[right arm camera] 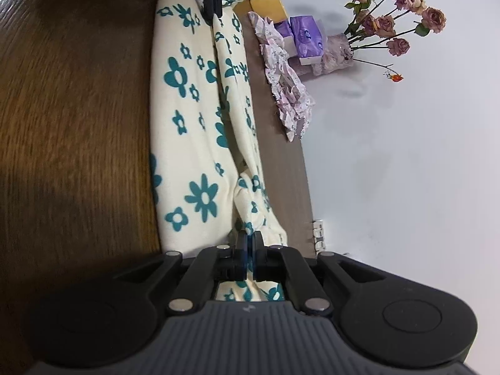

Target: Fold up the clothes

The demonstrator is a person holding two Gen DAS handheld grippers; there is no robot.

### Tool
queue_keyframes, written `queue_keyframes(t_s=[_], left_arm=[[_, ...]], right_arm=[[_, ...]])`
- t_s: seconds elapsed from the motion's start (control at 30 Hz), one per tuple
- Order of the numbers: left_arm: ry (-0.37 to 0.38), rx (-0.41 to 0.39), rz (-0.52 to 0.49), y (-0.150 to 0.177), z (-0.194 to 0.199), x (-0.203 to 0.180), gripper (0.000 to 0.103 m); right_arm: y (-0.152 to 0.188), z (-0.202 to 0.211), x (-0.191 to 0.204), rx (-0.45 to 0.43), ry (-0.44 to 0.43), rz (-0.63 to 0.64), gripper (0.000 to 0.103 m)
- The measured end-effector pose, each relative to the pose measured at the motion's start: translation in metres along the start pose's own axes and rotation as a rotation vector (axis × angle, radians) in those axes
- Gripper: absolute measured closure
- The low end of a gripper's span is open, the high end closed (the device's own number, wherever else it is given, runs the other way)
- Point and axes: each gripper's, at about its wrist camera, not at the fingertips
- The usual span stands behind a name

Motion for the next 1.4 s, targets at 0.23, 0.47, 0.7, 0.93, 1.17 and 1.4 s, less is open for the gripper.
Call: queue_keyframes(t_s=[0.23, 0.47, 0.7, 0.93, 1.17, 1.4], left_arm=[[-0.005, -0.006, -0.019, 0.000, 0.002, -0.003, 0.103], [0.059, -0.010, 0.069, 0.006, 0.018, 0.016, 0.085], [0.229, -0.078, 0.336, -0.017, 0.033, 0.074, 0.070], [0.427, -0.068, 0.622, -0.076, -0.005, 0.100, 0.068], [0.527, -0.053, 0.735, -0.113, -0.042, 0.089, 0.068], [0.545, -0.036, 0.750, -0.131, -0.059, 0.072, 0.078]], right_arm=[[-0.002, -0.002, 0.002, 0.010, -0.011, -0.022, 0.101], [0.016, 0.012, -0.034, 0.008, -0.125, -0.334, 0.088], [0.091, 0.001, -0.130, 0.034, -0.330, -1.113, 0.060], [0.151, -0.079, -0.151, 0.213, -0.521, -1.611, 0.055], [0.174, -0.118, -0.140, 0.309, -0.557, -1.763, 0.055], [0.177, -0.125, -0.134, 0.263, -0.606, -1.784, 0.069]])
Point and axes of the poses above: each gripper's, at about its wrist camera, not at the fingertips, and z roughly against the way its jaws point, x to its left, y to its underside, and after that the axes turned 8 degrees about x, right-handed
